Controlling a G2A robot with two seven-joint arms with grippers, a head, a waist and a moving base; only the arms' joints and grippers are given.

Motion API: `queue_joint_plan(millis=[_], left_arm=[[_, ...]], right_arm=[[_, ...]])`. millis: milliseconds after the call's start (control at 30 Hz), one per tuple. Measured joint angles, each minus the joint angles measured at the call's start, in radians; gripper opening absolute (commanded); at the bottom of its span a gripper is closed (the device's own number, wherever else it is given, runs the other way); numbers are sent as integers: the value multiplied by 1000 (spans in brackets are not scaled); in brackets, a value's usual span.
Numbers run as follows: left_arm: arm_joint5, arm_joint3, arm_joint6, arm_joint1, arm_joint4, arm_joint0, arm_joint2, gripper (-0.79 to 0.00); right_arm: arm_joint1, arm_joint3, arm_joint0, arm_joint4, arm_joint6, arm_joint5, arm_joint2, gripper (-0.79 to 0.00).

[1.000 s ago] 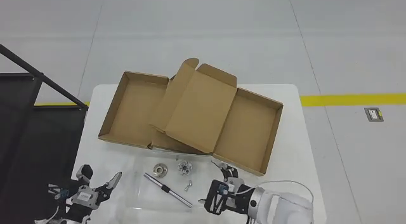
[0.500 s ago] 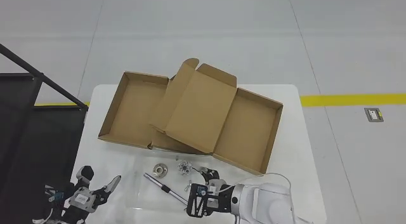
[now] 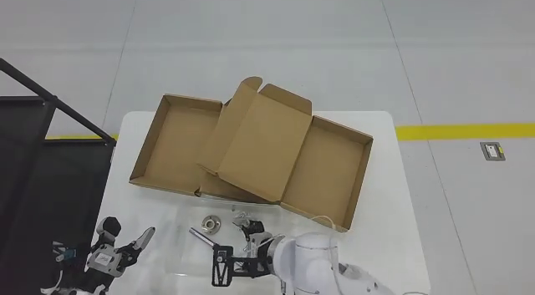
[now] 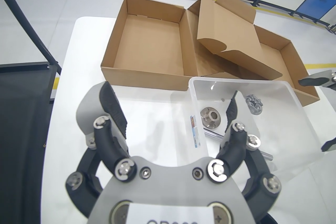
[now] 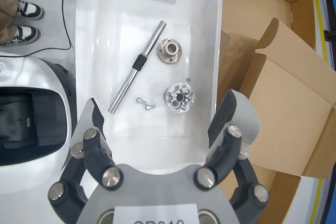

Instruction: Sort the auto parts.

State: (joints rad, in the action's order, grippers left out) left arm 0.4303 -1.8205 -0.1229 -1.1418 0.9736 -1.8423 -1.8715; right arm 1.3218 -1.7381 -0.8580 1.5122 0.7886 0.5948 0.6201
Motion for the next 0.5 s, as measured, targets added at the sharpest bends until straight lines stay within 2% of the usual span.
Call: queue_joint_plan(millis=[133,500], left_arm=[[0,0,0,0,0,0,0,0],[0,0,0,0,0,0,0,0]], right_arm=[[44,98,81,-30,46,-22,-66,0],[119,282,172,-35,59,-54,-139,0]])
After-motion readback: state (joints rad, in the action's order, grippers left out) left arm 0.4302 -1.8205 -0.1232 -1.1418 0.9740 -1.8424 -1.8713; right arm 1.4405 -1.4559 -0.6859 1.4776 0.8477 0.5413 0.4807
